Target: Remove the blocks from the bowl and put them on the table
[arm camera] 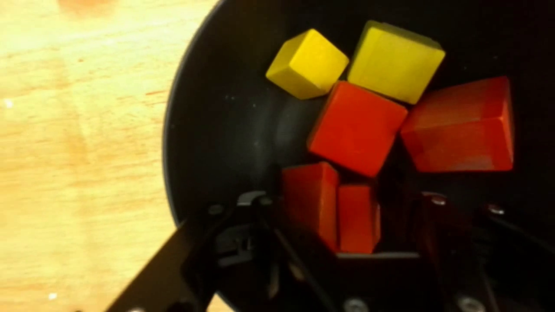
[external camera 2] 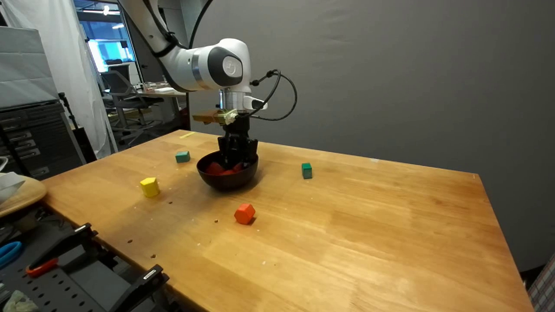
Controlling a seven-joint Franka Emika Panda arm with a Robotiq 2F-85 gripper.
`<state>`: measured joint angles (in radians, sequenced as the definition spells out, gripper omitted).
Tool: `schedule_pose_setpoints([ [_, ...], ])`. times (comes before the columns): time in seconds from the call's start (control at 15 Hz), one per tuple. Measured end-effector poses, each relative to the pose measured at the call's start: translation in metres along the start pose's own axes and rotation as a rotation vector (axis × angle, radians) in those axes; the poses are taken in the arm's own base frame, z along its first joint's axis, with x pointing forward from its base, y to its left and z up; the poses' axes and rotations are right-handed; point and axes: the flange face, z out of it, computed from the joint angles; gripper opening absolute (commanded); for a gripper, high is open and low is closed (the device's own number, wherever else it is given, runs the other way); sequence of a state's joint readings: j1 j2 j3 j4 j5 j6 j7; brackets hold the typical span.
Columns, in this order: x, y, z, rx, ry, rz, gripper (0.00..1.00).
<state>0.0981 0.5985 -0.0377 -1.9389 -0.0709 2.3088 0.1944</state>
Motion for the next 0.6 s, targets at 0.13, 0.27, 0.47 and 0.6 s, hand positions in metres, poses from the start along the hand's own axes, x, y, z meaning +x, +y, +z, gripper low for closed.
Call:
schedule_pose_setpoints([
  [0.13,-0.001,-0.003,-0.003,-0.020,0.004,0.000,0.29],
  [0.27,-0.002,-0.005,-0.006,-0.029,0.009,0.001,0.26],
  [0.47,-0.002,-0.003,-0.014,-0.026,0.021,0.006,0.15],
  [0.6,-0.002,0.001,-0.022,-0.023,0.034,0.012,0.07],
])
